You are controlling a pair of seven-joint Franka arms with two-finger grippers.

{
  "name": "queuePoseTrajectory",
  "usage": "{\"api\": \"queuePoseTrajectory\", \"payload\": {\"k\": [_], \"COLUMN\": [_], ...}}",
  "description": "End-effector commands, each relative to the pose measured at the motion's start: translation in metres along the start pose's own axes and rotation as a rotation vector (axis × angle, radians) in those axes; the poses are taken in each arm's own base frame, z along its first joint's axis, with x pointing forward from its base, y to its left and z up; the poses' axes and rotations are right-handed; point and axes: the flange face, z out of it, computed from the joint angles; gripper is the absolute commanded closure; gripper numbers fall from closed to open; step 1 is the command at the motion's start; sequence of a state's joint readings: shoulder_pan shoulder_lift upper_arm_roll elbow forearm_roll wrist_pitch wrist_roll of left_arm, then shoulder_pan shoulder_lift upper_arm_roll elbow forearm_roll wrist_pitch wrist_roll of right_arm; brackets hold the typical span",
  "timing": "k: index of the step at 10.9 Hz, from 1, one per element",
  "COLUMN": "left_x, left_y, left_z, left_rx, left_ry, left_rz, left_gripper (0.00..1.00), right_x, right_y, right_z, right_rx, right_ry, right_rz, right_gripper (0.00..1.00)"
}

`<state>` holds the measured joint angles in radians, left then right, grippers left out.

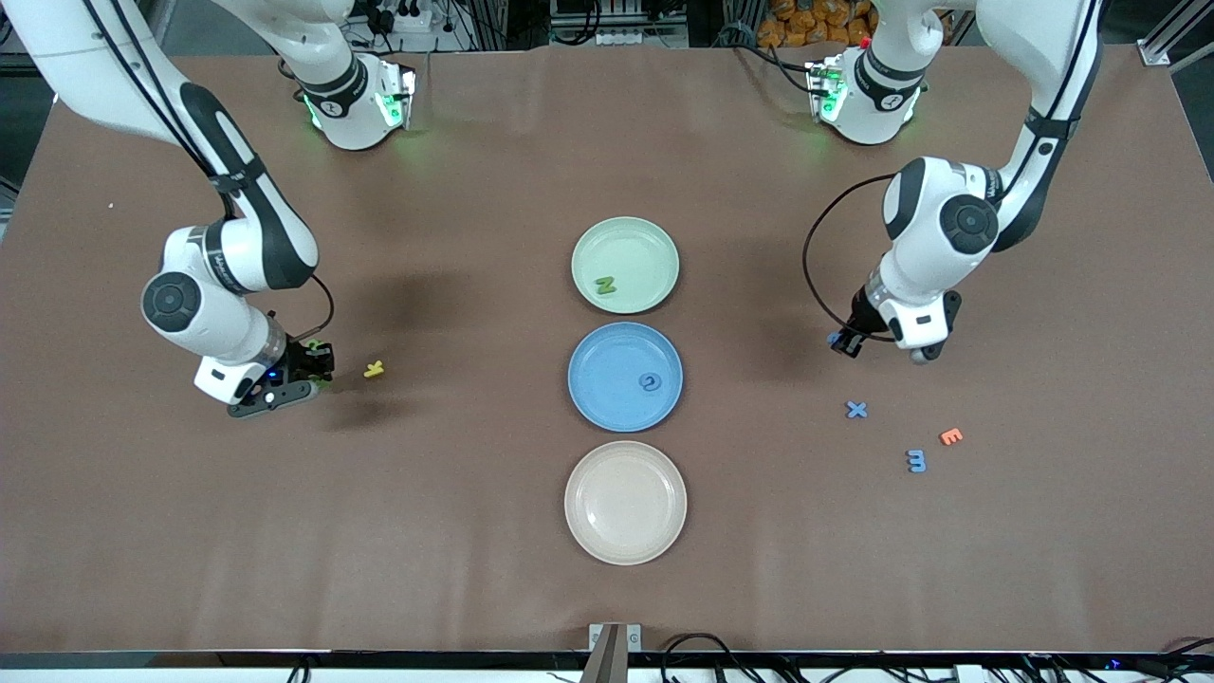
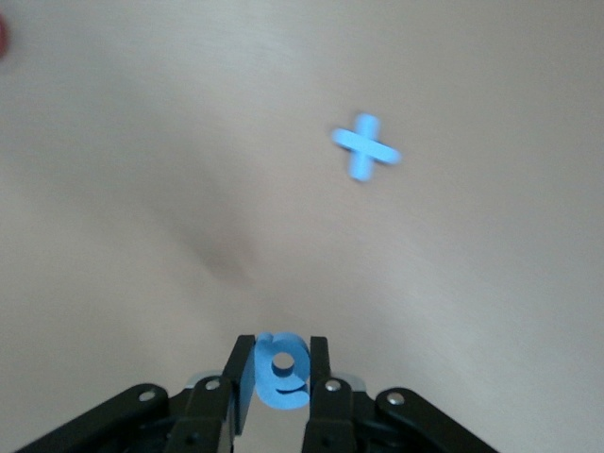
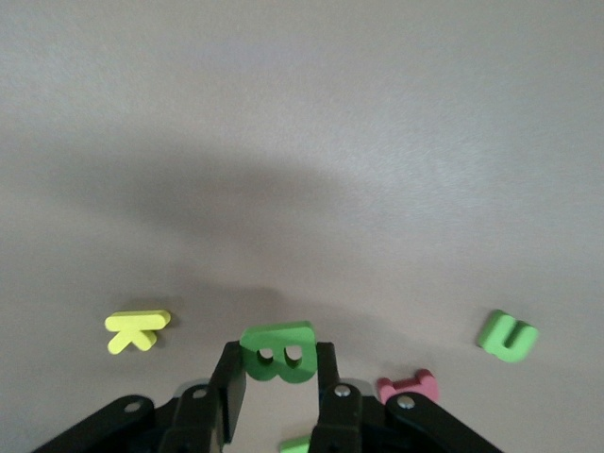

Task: Sort letters by color into matching plates
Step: 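Grasp green B with the right gripper while the left gripper grasps blue g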

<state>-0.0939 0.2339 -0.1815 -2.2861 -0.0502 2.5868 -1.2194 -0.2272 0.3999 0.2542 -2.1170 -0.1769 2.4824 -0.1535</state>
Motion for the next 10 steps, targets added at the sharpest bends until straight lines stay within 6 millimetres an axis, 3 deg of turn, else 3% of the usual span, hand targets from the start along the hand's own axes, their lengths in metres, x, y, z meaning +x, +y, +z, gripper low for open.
{"api": "queuePoseTrajectory", "payload": {"k": [1,2,4,6,8,9,10], "left_x": [-0.029,-0.043,-0.050,-0.075,-0.106,-0.117,-0.118], "left_y": [0.067,0.076,0.097,0.126,0.147,0.154,0.162], "left_z": [0.002,0.004,0.008,0.015,0.017,0.015,0.015], "left_rx": [0.026,0.027,0.024,-0.003,-0.030,-0.044,-0.058], "left_ry": [-0.012,0.010,0.083,0.078,0.072,0.071,0.067], "left_rz": [0.076,0.136,0.257,0.331,0.367,0.379,0.376], "left_gripper": [1.00,1.00,1.00,1.00,1.00,1.00,1.00], "right_x": [0.006,0.010,0.016,0.019,0.014,0.008,0.003], "right_y": [-0.026,-0.040,-0.087,-0.128,-0.194,-0.242,-0.274], "right_z": [-0.038,-0.043,-0.058,-0.075,-0.086,-0.086,-0.085], "right_rx": [-0.026,-0.025,-0.018,-0.025,-0.002,0.002,0.001], "right_ry": [-0.019,-0.033,-0.032,-0.026,-0.057,-0.062,-0.064], "right_rz": [0.051,0.090,0.156,0.208,0.276,0.297,0.360], "right_gripper": [0.95,0.95,0.95,0.95,0.95,0.96,0.98]}}
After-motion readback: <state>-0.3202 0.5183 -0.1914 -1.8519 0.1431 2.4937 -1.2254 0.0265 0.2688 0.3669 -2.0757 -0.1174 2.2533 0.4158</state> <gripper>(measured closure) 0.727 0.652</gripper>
